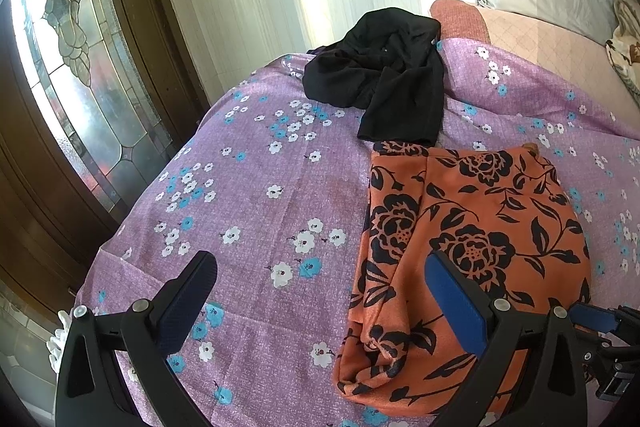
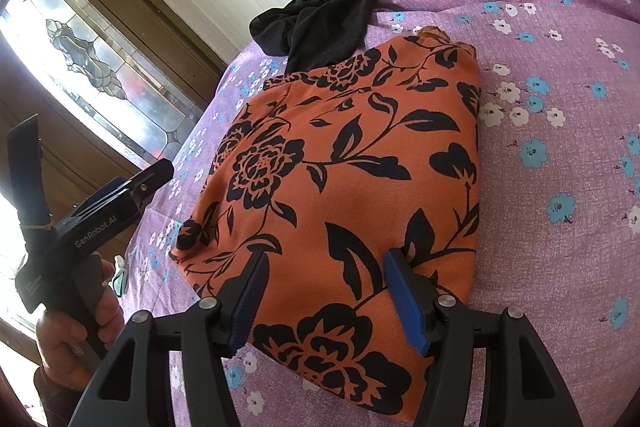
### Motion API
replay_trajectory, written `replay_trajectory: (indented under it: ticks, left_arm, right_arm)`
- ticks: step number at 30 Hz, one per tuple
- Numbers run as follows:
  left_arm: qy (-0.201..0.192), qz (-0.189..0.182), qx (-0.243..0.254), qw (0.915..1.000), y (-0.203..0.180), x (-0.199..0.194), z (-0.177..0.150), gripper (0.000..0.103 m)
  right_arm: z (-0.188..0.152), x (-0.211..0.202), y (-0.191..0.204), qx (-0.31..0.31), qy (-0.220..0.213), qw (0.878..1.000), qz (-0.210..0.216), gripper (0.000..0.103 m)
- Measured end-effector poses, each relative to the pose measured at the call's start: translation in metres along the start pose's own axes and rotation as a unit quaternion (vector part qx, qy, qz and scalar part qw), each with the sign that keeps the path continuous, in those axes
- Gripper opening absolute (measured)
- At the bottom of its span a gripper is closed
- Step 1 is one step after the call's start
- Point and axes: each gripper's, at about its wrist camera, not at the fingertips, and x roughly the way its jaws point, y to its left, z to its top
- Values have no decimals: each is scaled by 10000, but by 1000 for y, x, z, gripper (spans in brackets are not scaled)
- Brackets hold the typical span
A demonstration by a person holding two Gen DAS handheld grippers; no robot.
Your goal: Fold small clothes
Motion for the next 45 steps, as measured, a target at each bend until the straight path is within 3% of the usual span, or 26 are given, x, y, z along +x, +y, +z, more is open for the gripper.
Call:
replay_trajectory:
  ticks: [45]
  left_arm:
    - [108,8,85,9999,-2,6,-3,103]
  right_arm:
    - [-3,2,7,-207,-57,9997,-119,68]
